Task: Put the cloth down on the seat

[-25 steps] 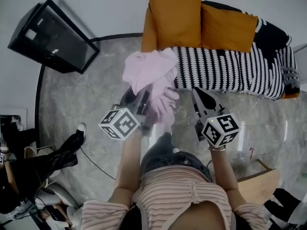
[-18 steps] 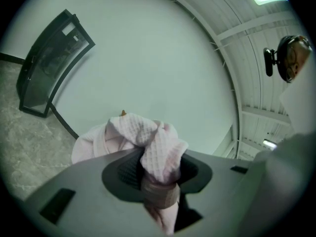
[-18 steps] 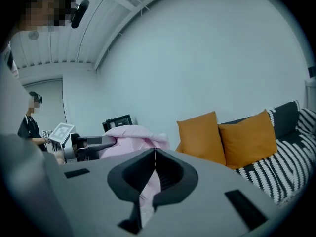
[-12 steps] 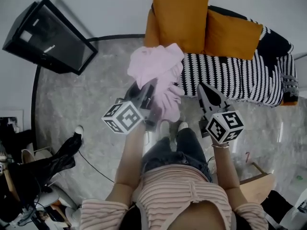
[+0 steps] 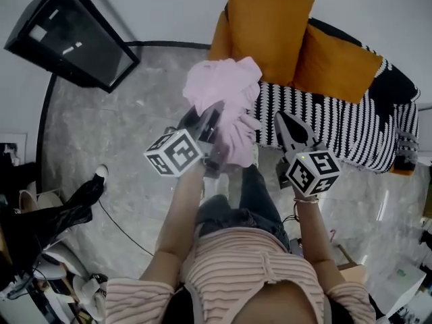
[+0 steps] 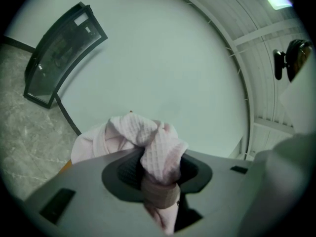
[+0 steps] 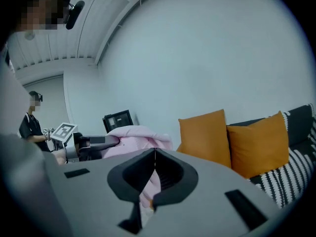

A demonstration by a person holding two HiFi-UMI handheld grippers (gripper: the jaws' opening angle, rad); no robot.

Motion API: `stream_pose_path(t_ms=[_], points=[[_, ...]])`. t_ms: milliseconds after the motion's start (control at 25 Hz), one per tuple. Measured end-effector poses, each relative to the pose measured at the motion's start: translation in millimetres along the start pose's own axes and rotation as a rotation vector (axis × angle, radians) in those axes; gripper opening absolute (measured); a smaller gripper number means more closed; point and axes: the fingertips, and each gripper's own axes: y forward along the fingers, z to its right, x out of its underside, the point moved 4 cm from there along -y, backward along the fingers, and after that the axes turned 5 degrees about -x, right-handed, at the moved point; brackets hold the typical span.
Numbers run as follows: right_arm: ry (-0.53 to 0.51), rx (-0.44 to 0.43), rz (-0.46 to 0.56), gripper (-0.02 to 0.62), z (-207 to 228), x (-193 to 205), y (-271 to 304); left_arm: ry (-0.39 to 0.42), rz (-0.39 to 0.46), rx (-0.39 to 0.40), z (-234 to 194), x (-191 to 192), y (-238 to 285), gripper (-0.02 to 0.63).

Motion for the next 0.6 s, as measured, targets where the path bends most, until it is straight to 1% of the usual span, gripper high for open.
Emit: stream_pose_path(t_ms=[240,440,600], points=[[-0.018,-0.085,-0.052,0.009,55,-28,51,-0.023,0.044,-0.077,-6,-12,56,0.146],[-0.032,-0.136,-0.087,0.009,70,-31,68,-0.055,0.081,-0.113,-10,-9,66,0.146],[-0.042,-0.185,-0.118,0.009,85,-39,84,-0.075,0.122,-0.159,-11,-12,81,0.146]])
